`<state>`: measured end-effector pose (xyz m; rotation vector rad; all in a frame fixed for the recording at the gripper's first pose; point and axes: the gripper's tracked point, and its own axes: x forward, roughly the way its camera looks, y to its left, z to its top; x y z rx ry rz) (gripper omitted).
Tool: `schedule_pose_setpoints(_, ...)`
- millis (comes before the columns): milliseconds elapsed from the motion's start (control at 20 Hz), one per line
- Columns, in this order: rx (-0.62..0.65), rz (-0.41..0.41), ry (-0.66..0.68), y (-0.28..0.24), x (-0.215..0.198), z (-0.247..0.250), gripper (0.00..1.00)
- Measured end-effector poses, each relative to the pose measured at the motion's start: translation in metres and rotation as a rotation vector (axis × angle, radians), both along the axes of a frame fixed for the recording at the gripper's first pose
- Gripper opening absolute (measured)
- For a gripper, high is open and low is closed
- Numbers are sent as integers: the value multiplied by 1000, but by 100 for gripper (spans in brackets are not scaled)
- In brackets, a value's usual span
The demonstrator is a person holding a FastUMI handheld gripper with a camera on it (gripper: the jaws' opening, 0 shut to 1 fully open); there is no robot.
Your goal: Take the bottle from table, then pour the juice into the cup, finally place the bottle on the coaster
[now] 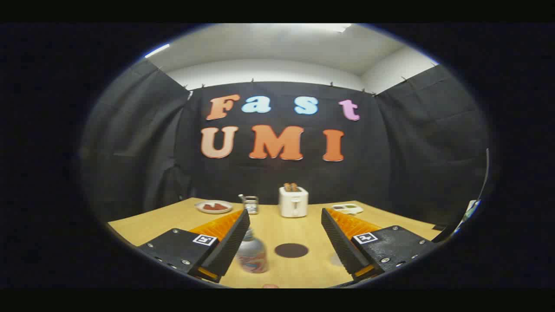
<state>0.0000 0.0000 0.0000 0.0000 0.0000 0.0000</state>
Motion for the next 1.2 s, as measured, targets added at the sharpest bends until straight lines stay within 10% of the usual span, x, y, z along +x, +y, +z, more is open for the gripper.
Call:
schedule_pose_setpoints(400, -37, 118, 65, 65, -31, -31, 98)
schedule_pose_setpoints(1200, -23, -40, 236, 13, -15, -93, 98)
